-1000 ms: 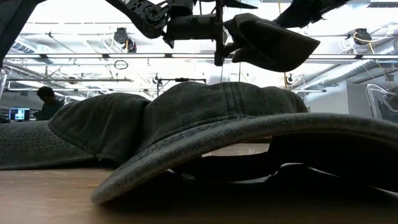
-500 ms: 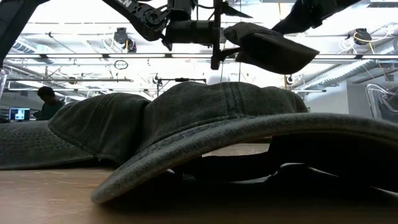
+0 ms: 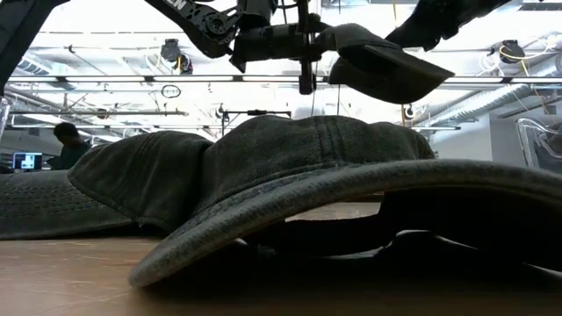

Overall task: Pick & Place hat
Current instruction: Put the top black cap into the left transparent bin

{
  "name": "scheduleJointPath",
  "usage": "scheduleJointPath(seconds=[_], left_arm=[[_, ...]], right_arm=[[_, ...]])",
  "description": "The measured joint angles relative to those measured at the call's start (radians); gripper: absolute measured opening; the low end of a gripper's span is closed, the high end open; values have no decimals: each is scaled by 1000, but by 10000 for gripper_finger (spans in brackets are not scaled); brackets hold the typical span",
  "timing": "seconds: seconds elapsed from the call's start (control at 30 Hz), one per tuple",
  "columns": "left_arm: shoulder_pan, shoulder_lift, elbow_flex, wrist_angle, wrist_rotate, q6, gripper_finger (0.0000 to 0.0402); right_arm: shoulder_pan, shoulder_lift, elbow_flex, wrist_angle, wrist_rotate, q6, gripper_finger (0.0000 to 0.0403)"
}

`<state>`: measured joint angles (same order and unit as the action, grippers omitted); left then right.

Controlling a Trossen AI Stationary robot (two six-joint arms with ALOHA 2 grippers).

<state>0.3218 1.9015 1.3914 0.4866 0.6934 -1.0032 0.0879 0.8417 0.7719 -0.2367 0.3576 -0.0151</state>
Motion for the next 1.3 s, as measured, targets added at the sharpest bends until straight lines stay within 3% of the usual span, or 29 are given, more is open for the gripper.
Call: scheduleJointPath(seconds=[0.17, 0.27, 0.4, 0.57, 0.73, 0.9, 1.0, 1.1, 1.2, 1.3], left_arm=[[-15, -13, 0, 1, 142, -30, 9], [-8, -46, -1, 0, 137, -29, 8], [27, -108, 0, -56, 125, 17, 8], [44, -161, 0, -192, 124, 71, 8], [33, -239, 0, -443, 248, 169, 8], [-35, -376, 0, -892, 271, 440, 8], [-94, -478, 0, -1184, 194, 580, 8], [-193, -566, 0, -1383, 32, 633, 8], [-319, -651, 0, -1489, -176, 589, 8], [-451, -718, 0, -1531, -308, 501, 8]], right_arm=[[0, 0, 0, 2, -4, 41, 6], [0, -3, 0, 17, -63, 82, 13], [0, -2, 0, 70, -260, 106, 31], [0, -4, -1, 95, -319, 109, 85], [0, -4, -1, 97, -414, 183, 154], [0, -4, -1, 52, -438, 216, 192], [0, -3, -1, 23, -437, 242, 201], [-1, -3, -1, 24, -438, 243, 203], [-1, -3, -1, 16, -440, 270, 201], [-1, -3, -1, 15, -440, 361, 200]])
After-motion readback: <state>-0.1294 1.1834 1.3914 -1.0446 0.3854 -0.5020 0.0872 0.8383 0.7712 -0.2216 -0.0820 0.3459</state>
